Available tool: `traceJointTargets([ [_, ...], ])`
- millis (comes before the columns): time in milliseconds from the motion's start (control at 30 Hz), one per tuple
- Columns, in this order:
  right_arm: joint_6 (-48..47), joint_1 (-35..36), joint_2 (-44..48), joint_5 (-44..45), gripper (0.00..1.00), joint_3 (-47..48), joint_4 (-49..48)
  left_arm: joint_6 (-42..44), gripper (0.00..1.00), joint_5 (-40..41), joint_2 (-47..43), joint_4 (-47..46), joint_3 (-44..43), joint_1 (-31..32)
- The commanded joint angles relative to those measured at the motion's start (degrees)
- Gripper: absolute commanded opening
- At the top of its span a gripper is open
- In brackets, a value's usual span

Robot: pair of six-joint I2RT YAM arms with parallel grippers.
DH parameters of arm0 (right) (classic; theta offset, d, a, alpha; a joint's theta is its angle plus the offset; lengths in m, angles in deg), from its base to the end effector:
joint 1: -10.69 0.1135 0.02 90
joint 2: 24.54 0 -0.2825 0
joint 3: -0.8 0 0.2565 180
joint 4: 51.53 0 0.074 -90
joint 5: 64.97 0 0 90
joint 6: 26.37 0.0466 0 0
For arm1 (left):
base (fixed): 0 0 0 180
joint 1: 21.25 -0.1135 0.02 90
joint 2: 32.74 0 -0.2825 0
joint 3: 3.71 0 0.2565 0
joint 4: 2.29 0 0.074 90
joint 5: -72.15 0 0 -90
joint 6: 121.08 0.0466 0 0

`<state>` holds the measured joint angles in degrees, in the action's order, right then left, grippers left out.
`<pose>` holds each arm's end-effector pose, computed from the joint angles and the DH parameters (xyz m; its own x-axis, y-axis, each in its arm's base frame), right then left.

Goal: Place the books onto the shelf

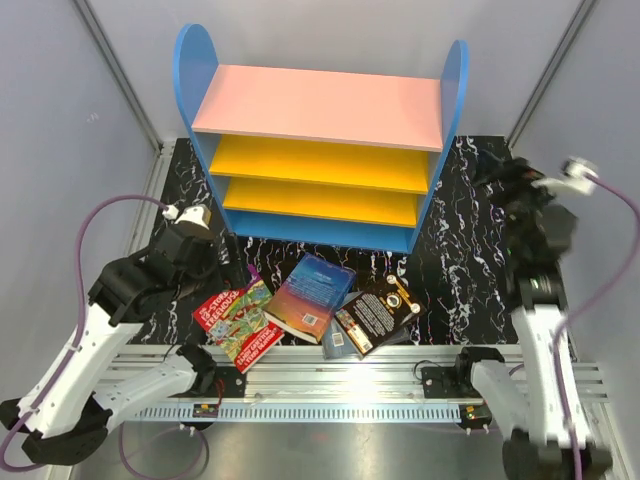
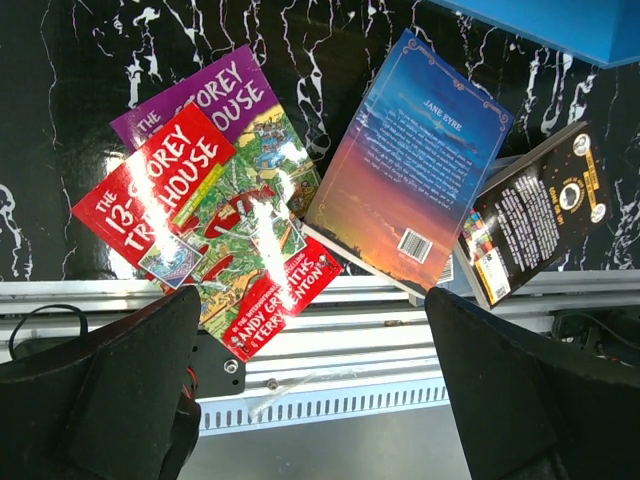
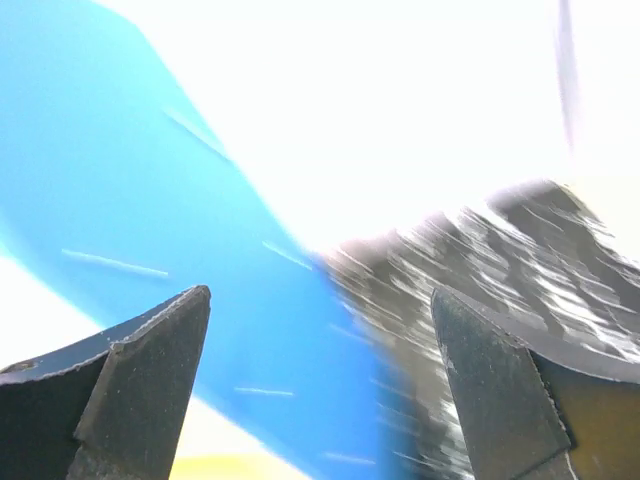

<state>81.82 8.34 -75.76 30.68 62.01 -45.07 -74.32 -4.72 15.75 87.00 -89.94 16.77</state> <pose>0.2154 -0.0134 0.3856 0.1018 0.3067 -0.9463 0.1128 0.9416 0.3173 0.0931 -0.0593 0.3886 -0.7841 -0.2338 -0.5749 -0.0667 0.9527 -0.2964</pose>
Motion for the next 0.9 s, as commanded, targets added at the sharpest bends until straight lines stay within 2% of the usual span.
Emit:
traceJointTargets([
  [0, 28.0, 0.2, 13.8, 2.3, 1.0, 2.2, 27.9, 3.5, 0.99, -1.3, 2.5, -1.9, 1.8, 0.3],
  [33, 46.7, 0.2, 16.0, 6.6, 1.0, 0.4, 34.7, 4.5, 0.99, -2.7, 3.1, -3.0, 2.8, 0.3],
  [67, 48.4, 0.1, 20.7, 8.9, 1.0, -2.3, 43.0, 5.2, 0.99, -4.7, 4.8, -4.7, 3.4, 0.3],
  [100, 46.3, 0.1, 23.0, 6.7, 1.0, -3.4, 43.8, 6.0, 0.99, -5.5, 5.8, -5.7, 3.8, 1.1],
  [133, 44.9, 0.2, 24.9, 0.8, 1.0, -4.1, 44.3, 5.9, 0.99, -5.0, 7.0, -6.2, 3.6, 2.2],
  [233, 46.0, 0.1, 28.4, -4.1, 1.0, -2.9, 54.3, 5.6, 0.99, 1.0, 13.5, -4.4, 0.9, 8.1],
  [333, 42.6, 0.1, 29.0, -8.6, 1.0, 0.6, 61.3, 5.9, 0.99, 6.2, 22.2, -2.4, -0.6, 14.5],
  [400, 41.5, 0.1, 28.7, -9.2, 1.0, 3.2, 65.7, 6.2, 0.99, 9.9, 26.4, -0.7, -1.7, 20.6],
  [533, 39.1, 0.1, 29.8, -12.0, 1.0, 5.1, 70.9, 6.9, 0.99, 11.9, 37.1, -1.4, -2.5, 28.8],
  [733, 38.9, 0.1, 33.1, -10.6, 1.0, 5.2, 75.4, 9.1, 0.99, 8.4, 43.2, -7.5, -1.9, 33.8],
  [867, 37.8, 0.2, 33.2, -10.0, 1.0, 5.8, 76.2, 10.1, 0.99, 9.7, 49.2, -8.3, -3.7, 35.7],
])
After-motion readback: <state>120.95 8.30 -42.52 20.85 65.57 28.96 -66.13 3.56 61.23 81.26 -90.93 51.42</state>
